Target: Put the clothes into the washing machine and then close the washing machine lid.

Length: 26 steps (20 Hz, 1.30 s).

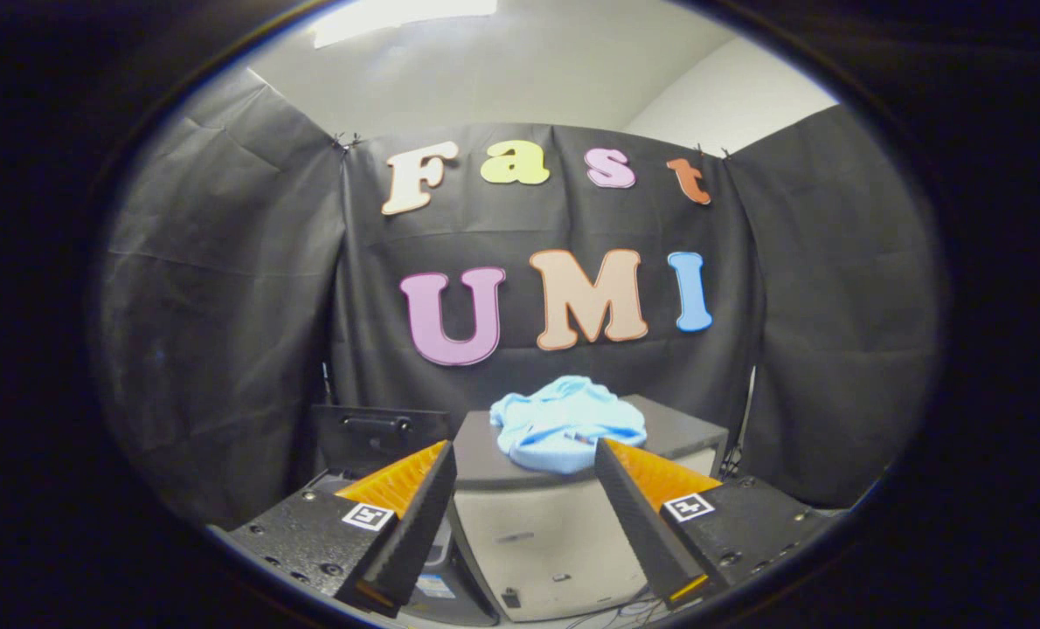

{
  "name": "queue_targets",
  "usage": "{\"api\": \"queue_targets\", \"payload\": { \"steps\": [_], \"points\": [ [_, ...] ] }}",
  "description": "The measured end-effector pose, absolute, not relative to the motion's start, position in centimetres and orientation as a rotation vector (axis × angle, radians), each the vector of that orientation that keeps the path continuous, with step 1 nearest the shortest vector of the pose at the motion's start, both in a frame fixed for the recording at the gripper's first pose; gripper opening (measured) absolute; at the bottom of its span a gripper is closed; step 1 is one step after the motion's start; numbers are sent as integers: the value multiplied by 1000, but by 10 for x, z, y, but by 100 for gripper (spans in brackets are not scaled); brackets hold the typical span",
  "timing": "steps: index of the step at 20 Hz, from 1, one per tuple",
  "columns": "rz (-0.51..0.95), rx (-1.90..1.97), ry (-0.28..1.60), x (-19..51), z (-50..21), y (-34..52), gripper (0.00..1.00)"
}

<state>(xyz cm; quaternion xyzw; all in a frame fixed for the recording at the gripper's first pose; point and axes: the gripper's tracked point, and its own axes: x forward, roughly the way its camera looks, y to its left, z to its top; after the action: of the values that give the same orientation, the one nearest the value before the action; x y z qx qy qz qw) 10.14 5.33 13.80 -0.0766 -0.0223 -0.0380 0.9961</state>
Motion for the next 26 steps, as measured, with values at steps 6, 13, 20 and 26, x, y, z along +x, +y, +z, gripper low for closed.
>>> {"api": "queue_targets", "payload": {
  "steps": [6,13,20,26],
  "points": [
    [-120,-196,41,206,164,33,97],
    [-202,-235,251,317,137,-19,97],
    [-251,-251,520,379,66,-39,99],
    [-267,-163,592,381,32,-43,91]
  ]
}}
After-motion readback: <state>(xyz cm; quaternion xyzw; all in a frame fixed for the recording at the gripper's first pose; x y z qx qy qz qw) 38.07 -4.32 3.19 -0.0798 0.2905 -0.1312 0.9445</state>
